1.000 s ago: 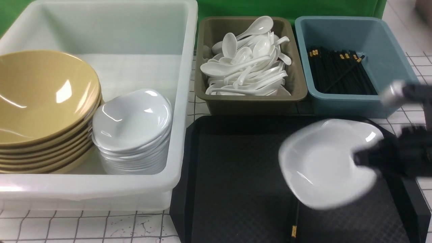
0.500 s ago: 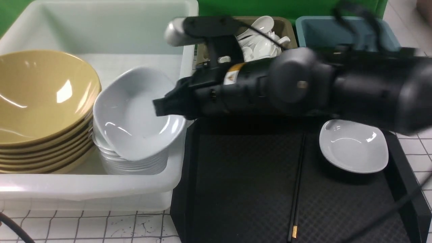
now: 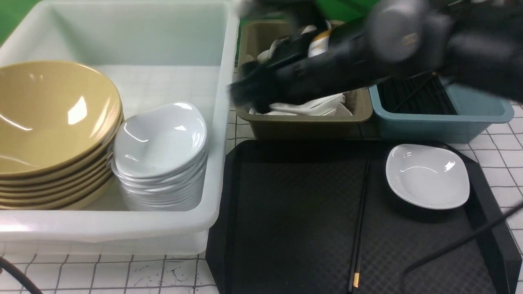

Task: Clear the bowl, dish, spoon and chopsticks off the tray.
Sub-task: Use the right arm to put the plate into the large storage box on the left, then use the right arm to grab the plate

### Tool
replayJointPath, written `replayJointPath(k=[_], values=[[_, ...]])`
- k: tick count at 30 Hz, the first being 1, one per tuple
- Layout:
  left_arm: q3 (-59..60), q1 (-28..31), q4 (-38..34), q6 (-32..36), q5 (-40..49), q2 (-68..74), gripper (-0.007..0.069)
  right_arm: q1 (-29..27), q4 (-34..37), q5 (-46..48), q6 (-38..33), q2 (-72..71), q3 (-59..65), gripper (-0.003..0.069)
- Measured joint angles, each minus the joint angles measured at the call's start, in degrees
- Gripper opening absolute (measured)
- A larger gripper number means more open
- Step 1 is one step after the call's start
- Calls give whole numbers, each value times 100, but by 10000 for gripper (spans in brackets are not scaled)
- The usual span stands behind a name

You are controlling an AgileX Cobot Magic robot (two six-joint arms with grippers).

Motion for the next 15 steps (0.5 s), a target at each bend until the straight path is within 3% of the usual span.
replayJointPath(k=[7, 10, 11, 15], values=[[281, 0, 0, 0, -233, -2, -12, -1648, -474, -182, 1516, -1870, 3396, 484], [488, 0, -70, 0, -460, -2, -12, -2022, -54, -690, 1711, -2267, 4664, 485], [598, 0, -140, 0, -628, -2, -12, -2210, 446, -1147, 1718, -2417, 5262, 485], [718, 0, -243, 0, -879, -2, -12, -2320, 1155, -2076, 1662, -2393, 5814, 485]])
